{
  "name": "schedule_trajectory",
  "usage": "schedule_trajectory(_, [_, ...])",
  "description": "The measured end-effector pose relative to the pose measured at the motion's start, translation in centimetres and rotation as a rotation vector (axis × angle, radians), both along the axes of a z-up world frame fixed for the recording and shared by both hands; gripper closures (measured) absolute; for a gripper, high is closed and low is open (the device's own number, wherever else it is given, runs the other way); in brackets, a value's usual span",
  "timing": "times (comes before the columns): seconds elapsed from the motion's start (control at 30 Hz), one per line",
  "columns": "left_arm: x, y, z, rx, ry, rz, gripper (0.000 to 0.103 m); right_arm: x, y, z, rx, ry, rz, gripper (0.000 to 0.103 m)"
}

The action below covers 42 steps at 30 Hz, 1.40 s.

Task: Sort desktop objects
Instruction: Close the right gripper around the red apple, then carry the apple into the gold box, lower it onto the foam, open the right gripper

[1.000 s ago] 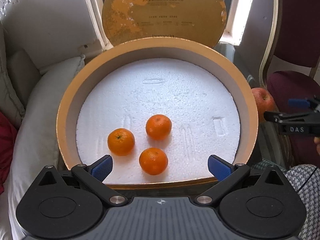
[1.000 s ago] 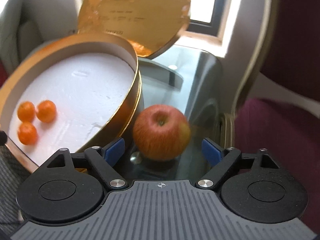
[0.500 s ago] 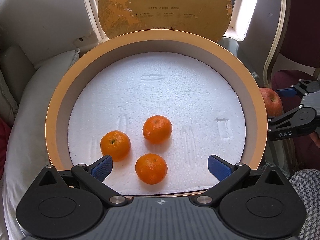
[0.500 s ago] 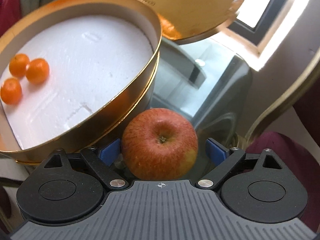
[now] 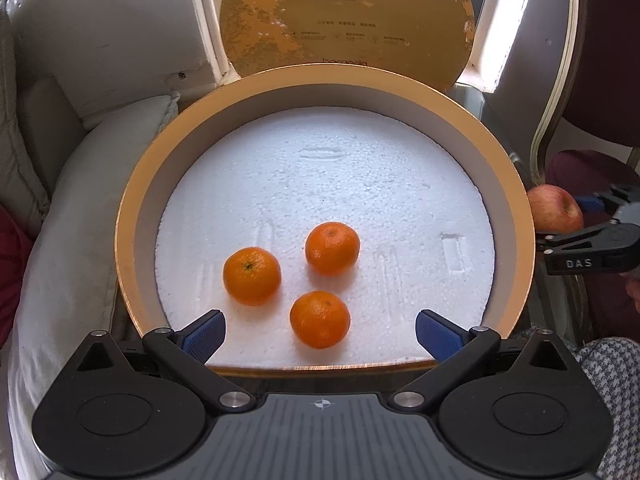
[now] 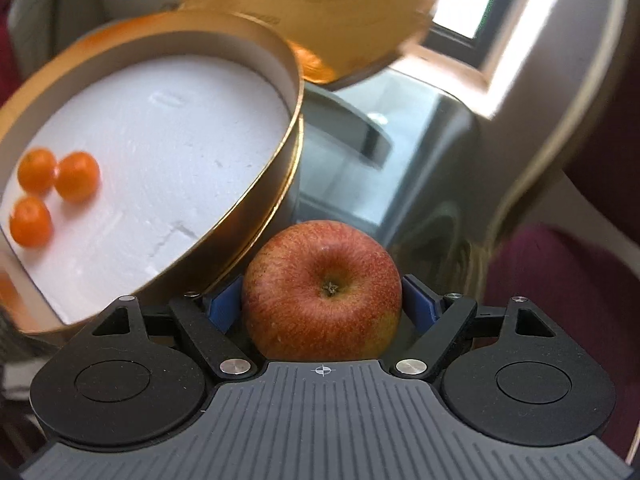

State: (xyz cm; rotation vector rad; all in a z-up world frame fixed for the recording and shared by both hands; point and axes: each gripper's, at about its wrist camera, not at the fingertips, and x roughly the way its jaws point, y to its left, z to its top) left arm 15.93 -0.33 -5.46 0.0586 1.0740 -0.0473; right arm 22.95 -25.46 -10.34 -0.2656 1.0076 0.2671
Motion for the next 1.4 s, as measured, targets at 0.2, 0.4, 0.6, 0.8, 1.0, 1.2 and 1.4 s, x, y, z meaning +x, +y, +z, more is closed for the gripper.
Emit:
schedule_trajectory(0.2, [-1.7,1.9,0.7,-0.035,-0.025,0.031,0.001,-3.5,0.5,4.3,0.003,-0.038,-0.118,0.019])
schedule_trajectory(0.4, [-2.2,4.8,1.6,-0.059,-0.069,0.102,0.001,-3.9,3.7,9.2,0.068,-0.128,-0.099,0.019])
schedule_trajectory(0.6, [-2.2,8.1,2.1,-0.070,-0.084,0.183,0.001,-1.5,9.9,8.1,0.079,-0.078,0.002,0.019])
schedule_trajectory(0.8, [-2.3,10.2,1.5,-0.072,-0.071,0.235,0.002,-0.3,14.2,2.9,0.054,0.082,0.058,0.019])
schedule_trajectory(1.0, [-2.5,10.6,0.9,-0.086,-0.055,0.241,0.002,-0.3,15.8,0.2,0.014,0.120,0.067,0.019])
schedule_trajectory(1.2, [-2.8,10.1,0.8,-0.096,-0.049,0.224,0.002,0.0,15.8,0.1,0.007,0.109,0.071,0.018])
schedule_trajectory(1.4, [-3.4,9.4,1.4,-0.084,-0.056,0.215,0.002,-0.8,15.1,1.2,0.042,0.099,0.065,0.012])
